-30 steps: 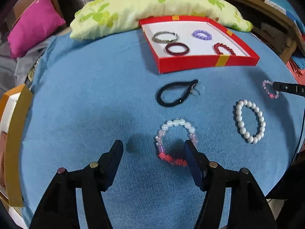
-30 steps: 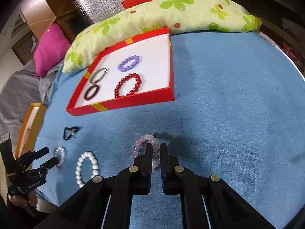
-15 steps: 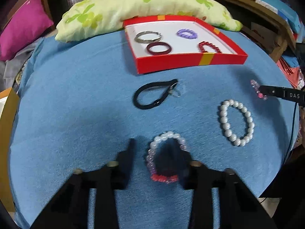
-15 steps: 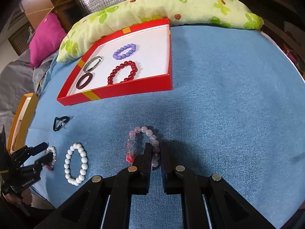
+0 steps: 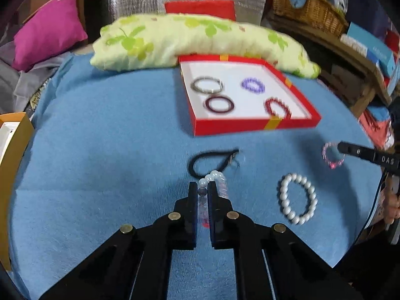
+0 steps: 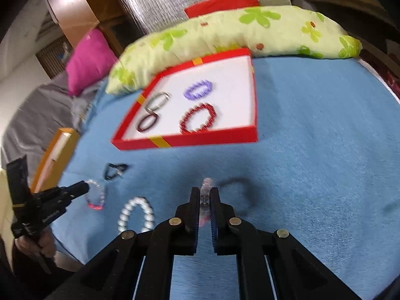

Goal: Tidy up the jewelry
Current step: 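Grasp and lift the pink-white bead bracelet with the left tool while the right tool holds the pink bracelet, then carry both pink bracelets into the red box and open both tools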

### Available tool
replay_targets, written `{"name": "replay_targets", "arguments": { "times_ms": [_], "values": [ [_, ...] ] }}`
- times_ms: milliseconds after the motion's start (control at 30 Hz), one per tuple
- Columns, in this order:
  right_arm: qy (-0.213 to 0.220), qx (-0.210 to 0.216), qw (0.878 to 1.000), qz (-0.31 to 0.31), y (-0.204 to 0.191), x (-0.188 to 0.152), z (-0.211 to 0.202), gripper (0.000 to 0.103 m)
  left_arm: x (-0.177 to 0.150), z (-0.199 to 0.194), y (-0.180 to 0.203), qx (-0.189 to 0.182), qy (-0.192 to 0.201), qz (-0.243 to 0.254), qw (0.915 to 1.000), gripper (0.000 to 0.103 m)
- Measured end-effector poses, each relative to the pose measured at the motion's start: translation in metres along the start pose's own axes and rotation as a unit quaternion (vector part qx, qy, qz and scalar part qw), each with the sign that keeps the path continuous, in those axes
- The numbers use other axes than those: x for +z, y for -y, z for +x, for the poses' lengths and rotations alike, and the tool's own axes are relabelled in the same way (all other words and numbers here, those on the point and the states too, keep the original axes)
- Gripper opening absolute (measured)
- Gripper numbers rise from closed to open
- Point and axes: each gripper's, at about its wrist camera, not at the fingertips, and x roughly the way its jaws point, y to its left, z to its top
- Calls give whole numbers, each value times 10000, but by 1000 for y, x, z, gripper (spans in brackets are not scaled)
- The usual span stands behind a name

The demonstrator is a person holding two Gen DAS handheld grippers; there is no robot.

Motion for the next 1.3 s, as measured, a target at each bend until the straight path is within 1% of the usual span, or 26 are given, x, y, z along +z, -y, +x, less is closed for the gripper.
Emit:
{"name": "replay_targets", "arguments": {
  "times_ms": [100,367,467,800,933,1000,1133,1200,1300],
  "values": [
    [122,128,9998,-7,-7,4,-4,8,5,-4,1,-14,81,-67,9999,8],
    [346,471,9981,212,-1,9,-16,8,15,-9,11,-132,280,-76,9995,8],
    [425,496,9975,267,-1,11,-19,9,18,-13,16,-192,386,-71,9990,8],
    [615,615,9951,478,2,21,-24,9,34,-9,29,-441,509,-109,9977,8],
    [687,612,9943,546,4,30,-22,9,47,-4,35,-689,552,-131,9960,8],
    [755,640,9932,618,8,37,-20,9,55,-2,36,-746,558,-159,9955,8],
    [858,632,9919,697,15,55,-11,9,79,4,32,-1044,632,-322,9920,8],
    [879,636,9912,756,18,63,-5,9,90,8,32,-1109,679,-288,9911,8],
    [920,591,9910,777,21,79,6,9,108,19,34,-1169,609,-242,9910,8]
  ]
}}
